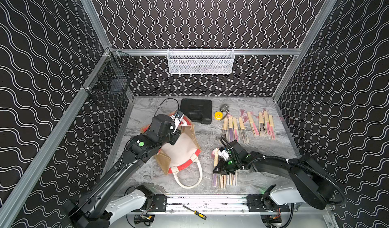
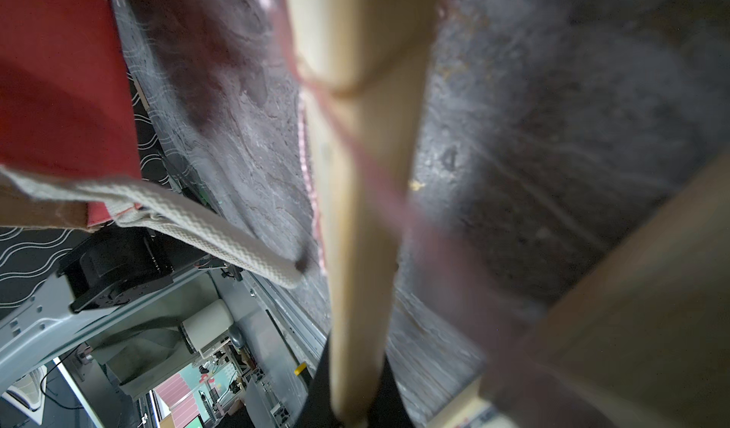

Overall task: Take out the folding fans from the tote bags
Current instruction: Place the folding fan at the center of the board.

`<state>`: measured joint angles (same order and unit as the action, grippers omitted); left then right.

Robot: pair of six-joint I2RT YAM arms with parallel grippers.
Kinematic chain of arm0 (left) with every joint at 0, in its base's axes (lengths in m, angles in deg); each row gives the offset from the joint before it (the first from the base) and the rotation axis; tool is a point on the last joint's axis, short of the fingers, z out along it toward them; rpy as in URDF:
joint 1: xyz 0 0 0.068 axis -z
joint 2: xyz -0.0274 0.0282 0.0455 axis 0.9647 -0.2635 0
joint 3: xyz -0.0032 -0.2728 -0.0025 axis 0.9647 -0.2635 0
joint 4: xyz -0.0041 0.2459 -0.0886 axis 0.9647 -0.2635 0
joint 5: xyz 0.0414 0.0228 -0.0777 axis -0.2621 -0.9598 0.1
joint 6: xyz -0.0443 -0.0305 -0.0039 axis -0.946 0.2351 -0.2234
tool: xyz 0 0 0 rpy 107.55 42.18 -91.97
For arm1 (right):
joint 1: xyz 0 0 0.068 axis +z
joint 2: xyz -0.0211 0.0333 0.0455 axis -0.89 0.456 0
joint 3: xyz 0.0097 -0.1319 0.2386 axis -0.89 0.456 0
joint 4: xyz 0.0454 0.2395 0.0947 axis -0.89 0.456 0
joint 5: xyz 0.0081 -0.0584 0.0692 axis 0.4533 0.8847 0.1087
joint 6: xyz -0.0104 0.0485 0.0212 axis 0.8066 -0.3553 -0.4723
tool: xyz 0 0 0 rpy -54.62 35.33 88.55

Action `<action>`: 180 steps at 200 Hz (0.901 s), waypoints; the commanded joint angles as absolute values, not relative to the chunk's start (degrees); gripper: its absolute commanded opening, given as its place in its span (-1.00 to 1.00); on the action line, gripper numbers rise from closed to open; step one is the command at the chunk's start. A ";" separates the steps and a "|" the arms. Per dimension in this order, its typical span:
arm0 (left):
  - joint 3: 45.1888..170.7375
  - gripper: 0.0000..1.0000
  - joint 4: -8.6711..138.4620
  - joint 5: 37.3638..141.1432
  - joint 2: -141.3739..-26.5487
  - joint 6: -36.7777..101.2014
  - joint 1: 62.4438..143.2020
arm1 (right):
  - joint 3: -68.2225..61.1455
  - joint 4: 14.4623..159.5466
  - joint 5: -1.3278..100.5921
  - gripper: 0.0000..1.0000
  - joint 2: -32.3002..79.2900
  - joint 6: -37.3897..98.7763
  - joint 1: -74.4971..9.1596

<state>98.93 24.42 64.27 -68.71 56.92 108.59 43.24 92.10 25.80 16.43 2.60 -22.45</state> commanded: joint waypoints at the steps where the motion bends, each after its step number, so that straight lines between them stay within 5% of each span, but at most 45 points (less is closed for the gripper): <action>1: 98.79 -1.00 25.29 64.46 -69.06 56.55 108.48 | 42.72 91.14 26.03 -1.00 17.05 2.29 -22.44; 180: 98.81 -1.00 25.20 64.81 -69.61 56.64 108.56 | 41.58 95.15 30.09 -0.73 18.40 4.37 -22.70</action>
<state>98.93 24.44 64.69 -69.30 56.94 108.59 42.17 93.67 28.62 18.27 3.50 -22.75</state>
